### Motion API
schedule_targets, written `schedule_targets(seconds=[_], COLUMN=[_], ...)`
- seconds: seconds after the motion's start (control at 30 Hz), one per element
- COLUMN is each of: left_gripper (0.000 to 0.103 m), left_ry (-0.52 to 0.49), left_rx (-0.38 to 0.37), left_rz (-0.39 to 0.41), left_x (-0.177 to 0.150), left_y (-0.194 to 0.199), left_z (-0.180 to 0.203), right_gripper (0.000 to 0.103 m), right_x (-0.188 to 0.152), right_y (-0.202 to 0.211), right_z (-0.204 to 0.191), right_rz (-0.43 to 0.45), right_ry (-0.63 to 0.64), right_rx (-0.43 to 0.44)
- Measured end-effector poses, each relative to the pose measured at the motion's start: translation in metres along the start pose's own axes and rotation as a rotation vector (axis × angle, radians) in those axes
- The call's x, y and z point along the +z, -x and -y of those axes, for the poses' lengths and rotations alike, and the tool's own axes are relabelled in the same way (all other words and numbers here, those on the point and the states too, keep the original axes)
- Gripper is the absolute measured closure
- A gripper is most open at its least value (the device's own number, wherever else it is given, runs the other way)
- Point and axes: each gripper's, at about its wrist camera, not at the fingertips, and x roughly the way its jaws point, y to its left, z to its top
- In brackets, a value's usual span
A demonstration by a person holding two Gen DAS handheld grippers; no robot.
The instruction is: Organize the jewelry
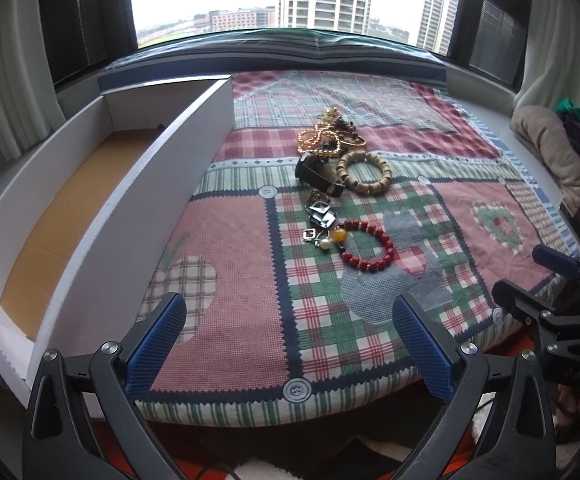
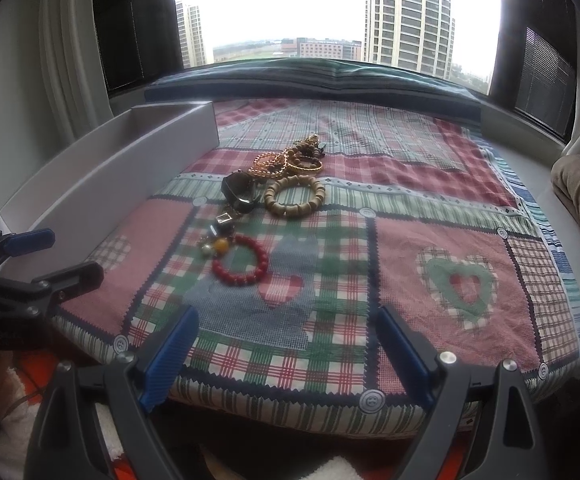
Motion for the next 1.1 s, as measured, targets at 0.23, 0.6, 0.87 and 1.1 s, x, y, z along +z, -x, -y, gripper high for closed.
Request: schedule_targets(seconds=[0.23,0.6,0.87,1.1], left_gripper=[0.001,0.001,0.001,0.020], left_ry=[0.021,-0.074,0.013,-0.013], left_rx=[-0.035,-0.071,-0.038,-0.077], left_rz=[-0.069,-0.174,-0.234,-0.259], left_x=[0.010,0.070,0.077,0.077], left_y=[-0.023,-0.088,-0.133,-0.172], left_z=[-0.007,0.018,-0.003,0.018], right_gripper=[0.011,0.011,0.011,0.011], right_x=[-0.004,-0.009,-0.016,-0.018], right_y=[-0.009,-0.017,-0.038,-0.046], right_z=[0.007,0.027,0.050,0.040], right_rz=[-0.032,-0.062,-0.145,-0.170], right_ry=[-0.036,-0.103,-0.172,-0.139], right_rx=[0.022,0.042,0.073,0.093])
